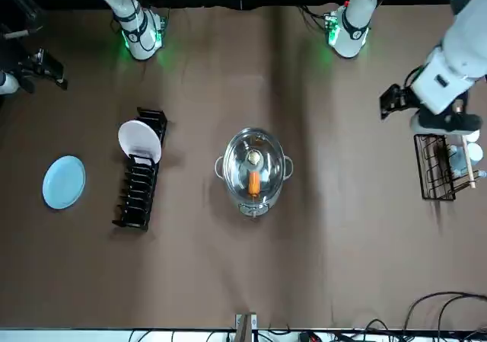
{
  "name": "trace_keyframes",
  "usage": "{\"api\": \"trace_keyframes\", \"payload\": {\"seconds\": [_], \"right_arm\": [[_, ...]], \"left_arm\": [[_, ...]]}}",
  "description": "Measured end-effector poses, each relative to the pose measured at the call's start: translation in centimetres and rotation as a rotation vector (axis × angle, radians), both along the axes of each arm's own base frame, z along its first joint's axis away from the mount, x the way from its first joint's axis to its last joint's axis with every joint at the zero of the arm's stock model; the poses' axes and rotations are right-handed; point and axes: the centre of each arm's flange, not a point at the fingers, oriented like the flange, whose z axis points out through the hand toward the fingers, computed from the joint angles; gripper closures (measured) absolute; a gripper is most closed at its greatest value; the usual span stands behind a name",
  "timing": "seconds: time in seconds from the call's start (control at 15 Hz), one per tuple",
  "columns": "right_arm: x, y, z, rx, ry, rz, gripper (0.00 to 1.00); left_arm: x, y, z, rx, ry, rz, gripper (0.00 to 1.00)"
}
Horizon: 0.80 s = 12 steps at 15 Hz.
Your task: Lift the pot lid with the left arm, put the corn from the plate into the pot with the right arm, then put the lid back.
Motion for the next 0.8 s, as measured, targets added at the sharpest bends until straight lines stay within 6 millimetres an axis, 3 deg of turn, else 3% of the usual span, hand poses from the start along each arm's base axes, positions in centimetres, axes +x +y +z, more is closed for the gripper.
{"api": "trace_keyframes", "payload": {"seconds": [0.8], "right_arm": [[0.2, -1.0, 2.0, -0.004, -0.128, -0.023, 0.00]], "left_arm": [[-0.7, 0.5, -0.9, 0.016, 0.019, -0.010, 0.00]]}}
